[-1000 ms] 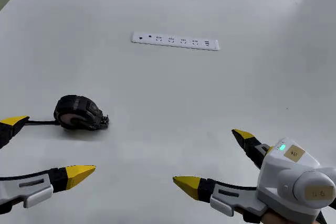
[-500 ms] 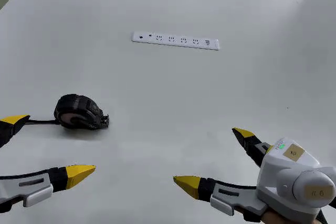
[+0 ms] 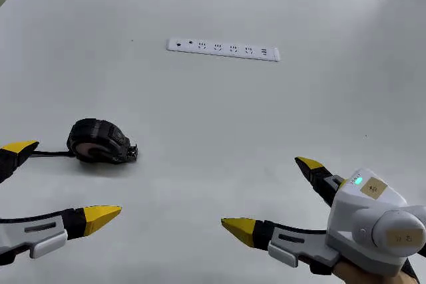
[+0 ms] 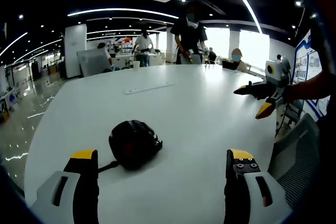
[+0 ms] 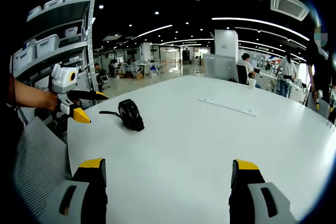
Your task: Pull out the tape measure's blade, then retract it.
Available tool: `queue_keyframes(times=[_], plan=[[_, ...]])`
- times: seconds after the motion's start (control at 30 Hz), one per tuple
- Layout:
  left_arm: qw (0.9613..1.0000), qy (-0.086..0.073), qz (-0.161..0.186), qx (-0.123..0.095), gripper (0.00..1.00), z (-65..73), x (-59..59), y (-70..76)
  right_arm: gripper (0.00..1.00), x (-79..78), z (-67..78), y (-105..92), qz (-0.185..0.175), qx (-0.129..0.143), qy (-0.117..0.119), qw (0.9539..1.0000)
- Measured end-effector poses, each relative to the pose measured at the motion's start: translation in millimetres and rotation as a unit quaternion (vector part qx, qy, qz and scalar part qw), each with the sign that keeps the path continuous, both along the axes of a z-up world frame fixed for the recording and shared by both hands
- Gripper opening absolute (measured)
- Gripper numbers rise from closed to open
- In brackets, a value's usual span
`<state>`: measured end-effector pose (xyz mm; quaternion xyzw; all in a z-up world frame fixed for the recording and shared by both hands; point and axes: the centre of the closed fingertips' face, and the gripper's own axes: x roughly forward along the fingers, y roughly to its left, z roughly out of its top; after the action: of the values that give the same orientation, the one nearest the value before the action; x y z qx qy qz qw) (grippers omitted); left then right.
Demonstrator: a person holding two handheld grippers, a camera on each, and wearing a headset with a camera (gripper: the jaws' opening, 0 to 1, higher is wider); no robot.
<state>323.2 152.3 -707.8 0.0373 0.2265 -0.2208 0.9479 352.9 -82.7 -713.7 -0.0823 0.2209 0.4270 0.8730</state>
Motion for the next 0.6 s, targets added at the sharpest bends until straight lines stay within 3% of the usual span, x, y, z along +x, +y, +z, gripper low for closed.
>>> queue_keyframes(times=[0.6], plan=[[0.9996,0.005,-0.025,0.009,0.99,-2.5,17.8,3.6,0.99,12.5,-12.7,10.4,0.042,-0.007,0.015,0.9990]])
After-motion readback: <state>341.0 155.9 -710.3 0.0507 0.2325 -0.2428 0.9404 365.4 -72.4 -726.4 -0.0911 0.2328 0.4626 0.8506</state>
